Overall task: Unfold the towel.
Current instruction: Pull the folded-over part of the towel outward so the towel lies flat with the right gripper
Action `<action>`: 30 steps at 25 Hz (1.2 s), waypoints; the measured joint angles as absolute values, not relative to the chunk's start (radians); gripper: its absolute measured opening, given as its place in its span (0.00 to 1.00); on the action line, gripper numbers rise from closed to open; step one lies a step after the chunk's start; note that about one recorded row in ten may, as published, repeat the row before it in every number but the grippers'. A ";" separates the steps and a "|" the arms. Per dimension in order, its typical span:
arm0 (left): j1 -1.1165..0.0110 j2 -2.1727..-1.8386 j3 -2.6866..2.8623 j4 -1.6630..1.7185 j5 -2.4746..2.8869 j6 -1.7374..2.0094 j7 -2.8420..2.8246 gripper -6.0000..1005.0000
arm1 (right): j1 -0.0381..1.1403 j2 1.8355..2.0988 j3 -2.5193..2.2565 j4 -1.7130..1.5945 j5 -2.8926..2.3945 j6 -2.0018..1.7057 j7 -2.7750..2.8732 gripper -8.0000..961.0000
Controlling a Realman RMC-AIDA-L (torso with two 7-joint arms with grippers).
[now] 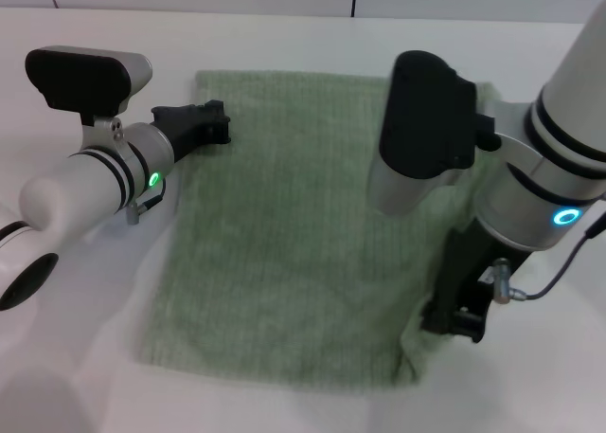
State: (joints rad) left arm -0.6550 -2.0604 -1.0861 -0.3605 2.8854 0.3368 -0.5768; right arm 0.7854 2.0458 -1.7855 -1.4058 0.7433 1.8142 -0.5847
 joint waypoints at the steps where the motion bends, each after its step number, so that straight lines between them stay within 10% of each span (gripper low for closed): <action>1: -0.655 -2.060 -1.086 -0.361 2.885 0.337 -0.577 0.09 | 0.791 2.044 -1.786 -1.407 0.767 1.815 -0.594 0.04; 30: -0.656 -2.057 -1.089 -0.362 2.887 0.339 -0.577 0.10 | 0.858 2.071 -1.936 -1.349 0.631 1.813 -0.497 0.05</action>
